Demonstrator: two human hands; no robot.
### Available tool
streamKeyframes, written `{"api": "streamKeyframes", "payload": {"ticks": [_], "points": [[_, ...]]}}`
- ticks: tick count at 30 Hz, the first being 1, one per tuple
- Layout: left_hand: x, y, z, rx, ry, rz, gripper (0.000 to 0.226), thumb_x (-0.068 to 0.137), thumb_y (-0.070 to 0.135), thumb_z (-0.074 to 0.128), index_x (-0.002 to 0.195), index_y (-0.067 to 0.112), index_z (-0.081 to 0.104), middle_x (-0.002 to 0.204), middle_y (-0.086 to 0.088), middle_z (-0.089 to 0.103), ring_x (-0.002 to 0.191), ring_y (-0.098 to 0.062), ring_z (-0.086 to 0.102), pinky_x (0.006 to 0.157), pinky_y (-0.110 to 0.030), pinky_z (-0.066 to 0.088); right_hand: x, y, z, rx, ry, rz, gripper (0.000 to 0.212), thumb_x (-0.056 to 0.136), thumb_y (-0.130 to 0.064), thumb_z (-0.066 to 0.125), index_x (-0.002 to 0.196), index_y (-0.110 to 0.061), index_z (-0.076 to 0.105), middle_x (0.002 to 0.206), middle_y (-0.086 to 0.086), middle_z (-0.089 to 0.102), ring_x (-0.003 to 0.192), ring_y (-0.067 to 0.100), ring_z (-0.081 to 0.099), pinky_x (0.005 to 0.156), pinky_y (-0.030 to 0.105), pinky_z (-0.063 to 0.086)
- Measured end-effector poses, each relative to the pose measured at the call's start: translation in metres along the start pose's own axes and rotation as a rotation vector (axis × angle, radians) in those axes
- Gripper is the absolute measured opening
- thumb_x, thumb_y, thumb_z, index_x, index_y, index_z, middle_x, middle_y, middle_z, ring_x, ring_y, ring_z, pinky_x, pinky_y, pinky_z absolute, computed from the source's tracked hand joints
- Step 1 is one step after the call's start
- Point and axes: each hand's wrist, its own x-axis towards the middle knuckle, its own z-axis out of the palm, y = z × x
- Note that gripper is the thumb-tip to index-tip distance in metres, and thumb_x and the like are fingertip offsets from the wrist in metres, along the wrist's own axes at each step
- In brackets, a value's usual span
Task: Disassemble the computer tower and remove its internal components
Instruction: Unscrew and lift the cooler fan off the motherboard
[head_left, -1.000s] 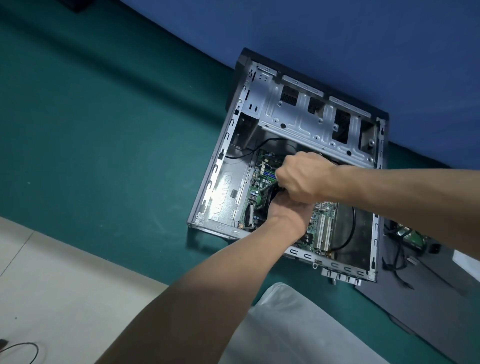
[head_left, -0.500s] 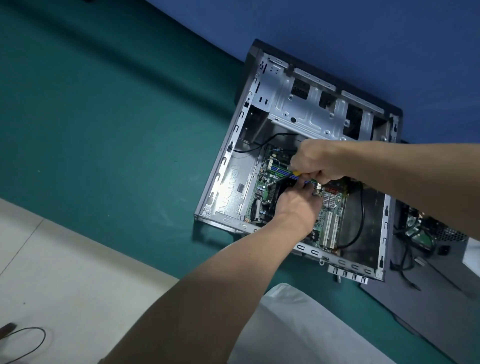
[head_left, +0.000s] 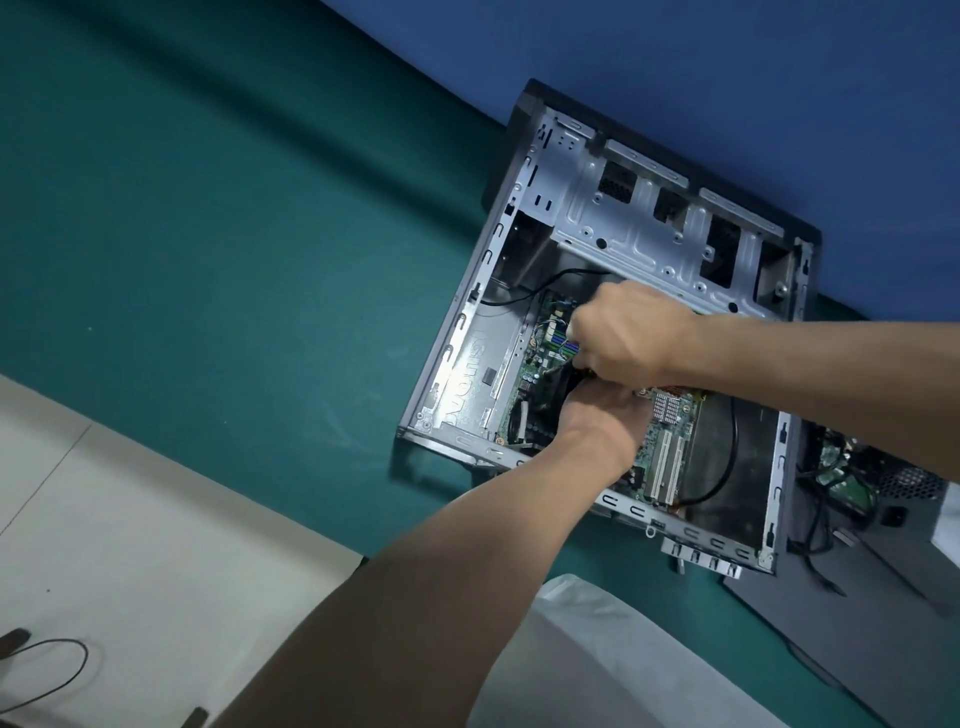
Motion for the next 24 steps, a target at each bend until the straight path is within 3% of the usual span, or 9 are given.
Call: {"api": "streamKeyframes", "payload": {"ticks": [3,5,6,8,9,13,17,21,24], "points": [[0.004,-0.002,0.007,0.048,0.022,0.051,0.049,0.086,0.006,0.062,0.133,0.011,0.049,0.147,-0.007,0.036,0.138,-0.025,0.028,0.110,-0.039,0.035,0.005,0.006,-0.004,0.709,-0.107,0.502,0.024,0.087,-0.026,0.068,0.081,-0.003,0.065,0.068,0.008,0.064,0.051,0.017,0.054,0.041,0.024,0.042],[0.005,-0.002,0.008,0.064,0.013,0.043,0.049,0.086,0.009,0.065,0.132,0.013,0.050,0.151,-0.008,0.031,0.142,-0.025,0.023,0.110,-0.040,0.036,0.007,0.008,-0.009,1.184,-0.308,0.827,0.020,0.095,-0.017,0.056,0.088,0.001,0.060,0.071,0.009,0.061,0.041,0.008,0.030,0.033,0.017,0.022],[0.005,-0.002,0.008,0.059,0.014,0.038,0.047,0.086,0.010,0.066,0.131,0.013,0.051,0.152,-0.008,0.030,0.142,-0.024,0.023,0.109,-0.041,0.038,0.007,0.008,-0.011,1.278,-0.386,0.900,0.019,0.098,-0.014,0.050,0.096,0.003,0.059,0.080,0.011,0.062,0.042,0.007,0.022,0.031,0.016,0.018],[0.006,-0.002,0.009,0.053,0.020,0.038,0.048,0.084,0.008,0.066,0.130,0.011,0.052,0.149,-0.008,0.032,0.141,-0.024,0.024,0.109,-0.040,0.038,0.008,0.004,-0.014,1.165,-0.434,0.841,0.023,0.099,-0.011,0.044,0.107,0.006,0.058,0.098,0.014,0.062,0.046,0.010,0.027,0.031,0.017,0.024],[0.006,-0.002,0.008,0.052,0.021,0.042,0.047,0.084,0.006,0.065,0.129,0.011,0.052,0.146,-0.008,0.035,0.140,-0.024,0.024,0.110,-0.040,0.037,0.009,0.001,-0.016,0.986,-0.397,0.736,0.022,0.099,-0.010,0.043,0.104,0.005,0.058,0.098,0.014,0.061,0.051,0.013,0.037,0.034,0.018,0.031],[0.005,-0.002,0.004,-0.002,-0.014,0.025,0.041,0.083,0.001,0.063,0.122,0.011,0.056,0.139,-0.008,0.042,0.127,-0.026,0.043,0.098,-0.039,0.046,-0.001,-0.006,-0.017,0.156,-0.206,0.202,0.023,0.092,-0.012,0.047,0.070,-0.008,0.051,0.066,0.005,0.054,0.055,0.017,0.050,0.043,0.026,0.038],[0.000,-0.001,-0.001,0.000,-0.028,-0.004,0.035,0.083,-0.002,0.061,0.116,0.010,0.059,0.124,-0.007,0.055,0.107,-0.027,0.057,0.078,-0.035,0.049,-0.007,-0.004,-0.016,-0.348,-0.128,-0.166,0.030,0.100,-0.023,0.037,0.075,-0.009,0.046,0.057,0.003,0.045,0.046,0.016,0.047,0.041,0.027,0.035],[-0.001,-0.001,-0.003,-0.029,-0.015,0.002,0.032,0.088,-0.005,0.053,0.117,0.008,0.056,0.113,-0.008,0.059,0.094,-0.026,0.058,0.071,-0.032,0.044,-0.013,-0.005,-0.011,-0.344,-0.059,-0.179,0.039,0.102,-0.022,0.036,0.065,-0.009,0.037,0.054,0.002,0.039,0.043,0.014,0.040,0.040,0.028,0.031],[-0.002,-0.003,-0.005,-0.165,0.038,-0.013,0.027,0.097,0.003,0.044,0.123,0.006,0.050,0.113,-0.009,0.060,0.091,-0.024,0.059,0.079,-0.033,0.050,-0.022,-0.003,-0.002,-0.101,0.002,0.043,0.033,0.093,-0.017,0.048,0.062,-0.011,0.040,0.060,0.004,0.046,0.056,0.025,0.049,0.051,0.032,0.037]]}}
